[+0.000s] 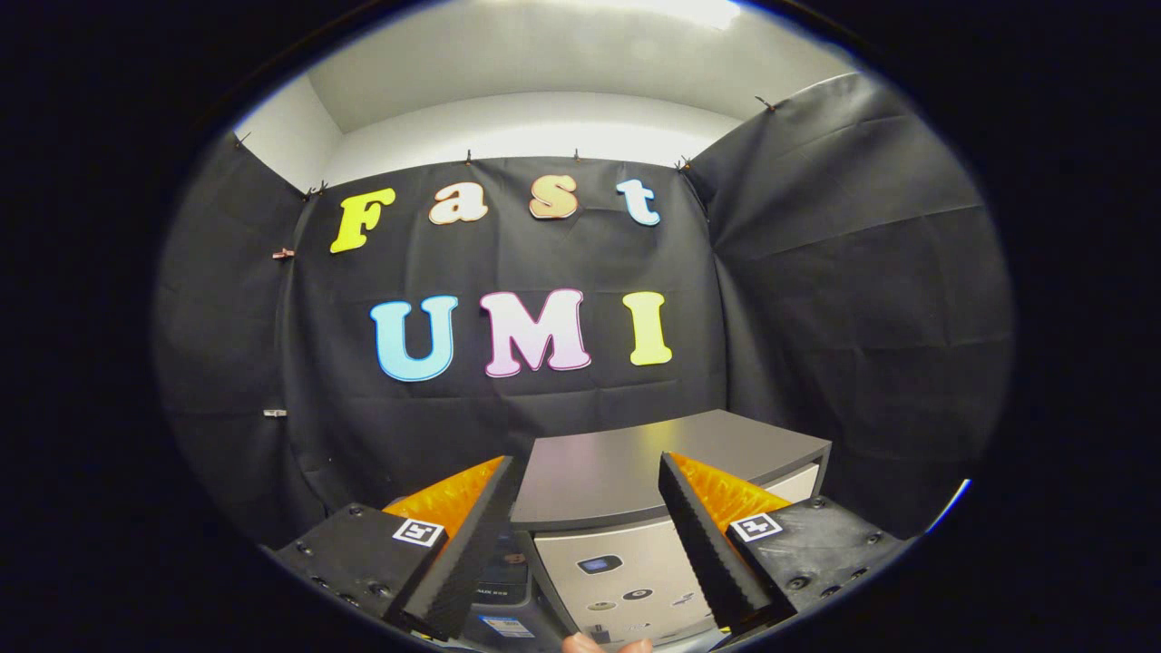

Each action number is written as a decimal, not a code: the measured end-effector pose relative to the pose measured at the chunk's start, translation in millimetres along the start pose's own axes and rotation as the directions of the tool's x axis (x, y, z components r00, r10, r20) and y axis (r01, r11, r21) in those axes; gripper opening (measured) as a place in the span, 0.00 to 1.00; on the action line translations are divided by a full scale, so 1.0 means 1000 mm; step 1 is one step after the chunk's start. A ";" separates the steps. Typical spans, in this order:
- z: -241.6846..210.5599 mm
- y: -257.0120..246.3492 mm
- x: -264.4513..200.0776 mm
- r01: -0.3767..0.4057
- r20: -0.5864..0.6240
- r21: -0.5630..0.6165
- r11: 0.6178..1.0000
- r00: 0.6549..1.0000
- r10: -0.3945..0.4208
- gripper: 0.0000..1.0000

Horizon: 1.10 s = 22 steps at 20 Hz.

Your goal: Put the clothes into the washing machine and then close the washing machine lid.

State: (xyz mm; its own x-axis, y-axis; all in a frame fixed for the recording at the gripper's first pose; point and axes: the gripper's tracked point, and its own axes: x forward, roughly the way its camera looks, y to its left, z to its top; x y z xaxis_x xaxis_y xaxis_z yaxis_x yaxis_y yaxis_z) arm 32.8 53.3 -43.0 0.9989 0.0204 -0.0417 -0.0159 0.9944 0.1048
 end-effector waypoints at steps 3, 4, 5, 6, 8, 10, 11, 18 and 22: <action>0.003 -0.002 -0.001 0.005 0.006 -0.010 1.000 1.000 -0.005 0.99; 0.004 0.000 -0.002 0.003 0.008 -0.007 1.000 1.000 -0.003 0.99; 0.005 0.000 -0.003 0.002 0.009 -0.007 1.000 1.000 -0.002 0.99; 0.004 0.001 -0.003 0.001 0.009 -0.011 1.000 1.000 -0.001 0.99; 0.006 0.000 -0.002 0.004 0.012 -0.021 1.000 1.000 -0.004 0.99; 0.009 0.000 -0.003 0.004 0.013 -0.019 1.000 1.000 -0.004 0.99; 0.010 0.001 -0.003 0.003 0.014 -0.016 1.000 1.000 -0.003 0.99; 0.016 -0.005 -0.006 0.013 0.025 -0.025 1.000 1.000 -0.012 0.99; 0.016 -0.011 -0.007 0.022 0.020 -0.016 1.000 1.000 -0.021 0.99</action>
State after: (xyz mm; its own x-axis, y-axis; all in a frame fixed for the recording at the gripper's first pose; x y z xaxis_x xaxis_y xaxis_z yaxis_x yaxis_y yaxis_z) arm 27.1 40.6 -27.6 0.9997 -0.0031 -0.0237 0.0051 0.9961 0.0879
